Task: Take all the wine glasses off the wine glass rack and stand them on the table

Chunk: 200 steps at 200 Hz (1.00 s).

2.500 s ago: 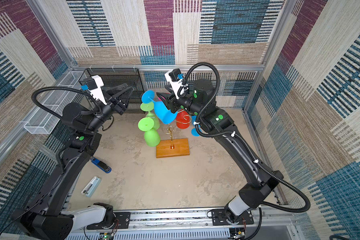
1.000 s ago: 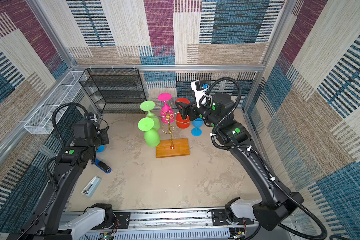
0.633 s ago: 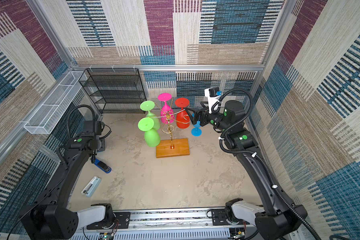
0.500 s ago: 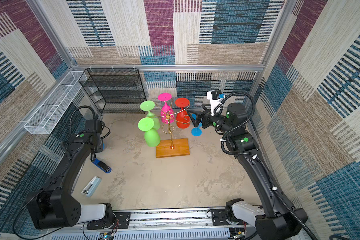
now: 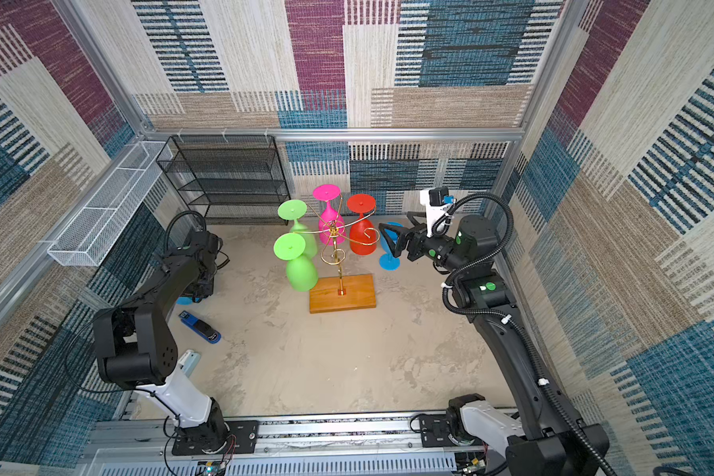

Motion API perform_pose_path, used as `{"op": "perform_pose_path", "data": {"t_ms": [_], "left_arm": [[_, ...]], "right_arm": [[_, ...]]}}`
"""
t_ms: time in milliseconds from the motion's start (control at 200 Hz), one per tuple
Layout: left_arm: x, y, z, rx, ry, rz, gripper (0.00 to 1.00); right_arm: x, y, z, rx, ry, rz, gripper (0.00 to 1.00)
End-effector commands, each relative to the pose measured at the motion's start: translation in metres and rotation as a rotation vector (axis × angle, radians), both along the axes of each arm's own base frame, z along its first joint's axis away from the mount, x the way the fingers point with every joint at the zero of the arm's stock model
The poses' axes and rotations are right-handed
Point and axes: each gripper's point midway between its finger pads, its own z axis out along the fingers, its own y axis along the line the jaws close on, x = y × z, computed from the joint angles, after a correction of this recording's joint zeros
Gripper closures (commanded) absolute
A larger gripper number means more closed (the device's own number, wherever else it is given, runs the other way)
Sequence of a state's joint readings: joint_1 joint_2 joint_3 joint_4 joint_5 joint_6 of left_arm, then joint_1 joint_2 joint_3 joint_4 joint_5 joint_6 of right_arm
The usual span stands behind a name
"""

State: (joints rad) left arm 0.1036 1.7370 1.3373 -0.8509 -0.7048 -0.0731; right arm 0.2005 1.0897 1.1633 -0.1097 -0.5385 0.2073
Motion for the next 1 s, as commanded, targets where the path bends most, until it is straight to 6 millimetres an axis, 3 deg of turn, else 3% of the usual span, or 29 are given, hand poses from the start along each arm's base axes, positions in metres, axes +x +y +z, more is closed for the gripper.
{"op": "perform_pose_path", "data": {"t_ms": [0,225,446,691,997], "left_arm": [[0.005,0.011,0.000,0.017,-0.064,0.076,0.53],[0.019,0.019,-0.004,0.036,-0.106,0.096,0.56],[0.018,0.025,-0.024,0.026,-0.064,0.118,0.58],[0.020,0.036,-0.033,0.012,-0.059,0.146,0.62],[0.020,0.040,-0.039,-0.032,-0.060,0.157,0.87]], "right_arm": [[-0.004,-0.002,0.013,0.004,-0.063,-0.004,0.01],[-0.005,-0.004,0.012,-0.004,-0.077,-0.015,0.01],[-0.005,-0.003,0.012,-0.008,-0.084,-0.009,0.01],[-0.005,-0.002,0.010,-0.010,-0.084,-0.007,0.01],[-0.005,-0.002,0.010,-0.009,-0.095,-0.004,0.01]]}}
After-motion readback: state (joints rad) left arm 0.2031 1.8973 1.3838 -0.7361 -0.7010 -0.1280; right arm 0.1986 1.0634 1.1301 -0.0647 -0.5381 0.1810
